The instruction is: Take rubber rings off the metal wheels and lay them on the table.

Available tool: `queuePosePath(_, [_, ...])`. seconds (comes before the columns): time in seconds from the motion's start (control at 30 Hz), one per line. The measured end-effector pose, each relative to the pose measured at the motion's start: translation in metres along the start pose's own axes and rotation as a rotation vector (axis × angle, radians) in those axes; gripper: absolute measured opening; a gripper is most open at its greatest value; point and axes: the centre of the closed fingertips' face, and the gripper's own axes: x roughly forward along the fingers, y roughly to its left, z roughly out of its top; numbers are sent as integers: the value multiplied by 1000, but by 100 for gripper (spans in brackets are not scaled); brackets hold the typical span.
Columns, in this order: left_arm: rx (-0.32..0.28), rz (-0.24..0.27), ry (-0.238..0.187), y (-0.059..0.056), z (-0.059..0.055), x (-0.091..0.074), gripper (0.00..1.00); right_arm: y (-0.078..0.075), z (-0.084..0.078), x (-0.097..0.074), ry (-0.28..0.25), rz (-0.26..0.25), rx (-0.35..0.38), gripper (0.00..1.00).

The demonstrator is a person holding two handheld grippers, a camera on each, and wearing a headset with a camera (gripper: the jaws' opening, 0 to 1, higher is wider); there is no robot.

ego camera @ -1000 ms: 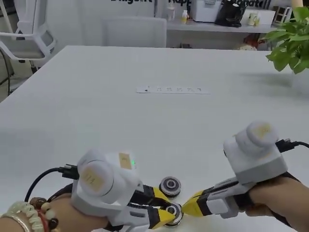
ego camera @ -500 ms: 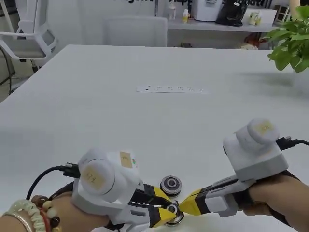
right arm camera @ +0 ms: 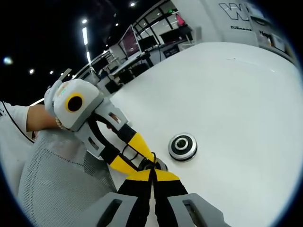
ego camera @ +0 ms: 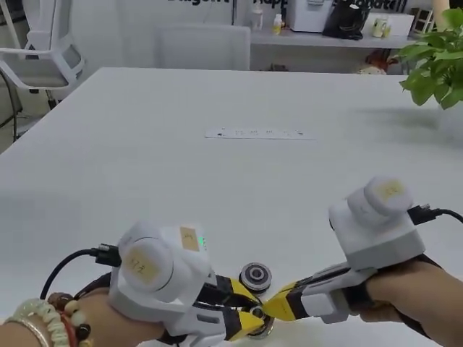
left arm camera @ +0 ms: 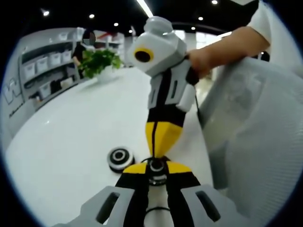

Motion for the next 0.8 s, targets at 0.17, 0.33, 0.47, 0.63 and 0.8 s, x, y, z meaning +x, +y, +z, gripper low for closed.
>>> queuePosePath(0.17, [0,-3,3,-1,0,0,14,-2,-1,0,9,-19,2,0])
queuePosePath(0.33, [-24,-15,16,-1,1,0,14,-2,-1,0,10,-15,-5,0])
queuePosePath(0.47, [-8,-36,18,-4,3,-5,16,-2,-2,-1,16,-16,1,0])
queuePosePath(0.63, [-22,-40,-21,-3,18,-15,22,-2,1,-3,10,-16,10,0])
queuePosePath(0.8, [-16,-57,-46,-8,28,-28,33,-4,5,-8,-10,-24,34,0])
